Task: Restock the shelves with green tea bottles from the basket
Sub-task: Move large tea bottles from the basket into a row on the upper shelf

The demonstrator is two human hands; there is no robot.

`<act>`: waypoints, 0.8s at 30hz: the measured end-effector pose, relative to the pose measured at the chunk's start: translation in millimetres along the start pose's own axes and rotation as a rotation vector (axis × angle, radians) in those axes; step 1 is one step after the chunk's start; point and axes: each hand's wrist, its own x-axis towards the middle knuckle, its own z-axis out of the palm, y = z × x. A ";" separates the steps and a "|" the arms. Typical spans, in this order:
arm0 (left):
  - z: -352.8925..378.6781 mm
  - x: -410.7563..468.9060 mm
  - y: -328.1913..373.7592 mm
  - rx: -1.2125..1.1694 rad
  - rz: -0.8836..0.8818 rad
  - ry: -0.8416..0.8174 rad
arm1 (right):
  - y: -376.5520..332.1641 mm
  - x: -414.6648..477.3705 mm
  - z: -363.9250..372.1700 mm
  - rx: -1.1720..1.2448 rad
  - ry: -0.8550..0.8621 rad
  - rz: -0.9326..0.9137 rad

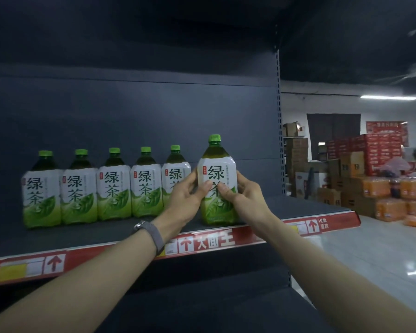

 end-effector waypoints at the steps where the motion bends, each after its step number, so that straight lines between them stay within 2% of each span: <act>1: 0.7 0.8 -2.7 -0.004 0.001 0.007 | 2.9 1.9 0.7 -0.010 0.001 0.001; 7: 1.2 1.9 -7.7 0.000 -0.019 0.012 | 7.7 8.5 2.3 -0.081 0.011 0.016; 11: -1.1 -0.6 -7.7 -0.018 -0.124 0.031 | 2.8 3.9 6.4 -0.154 0.056 0.047; 16: -0.5 -0.6 -7.8 0.031 -0.206 0.089 | -2.6 -23.0 18.5 -0.403 0.252 0.079; 19: -1.2 -3.6 -7.0 0.071 -0.204 0.065 | -7.3 -34.4 25.5 -0.422 0.211 0.076; 24: -2.7 1.5 -13.6 0.203 -0.226 0.078 | -25.2 -26.1 21.4 -0.433 0.166 0.183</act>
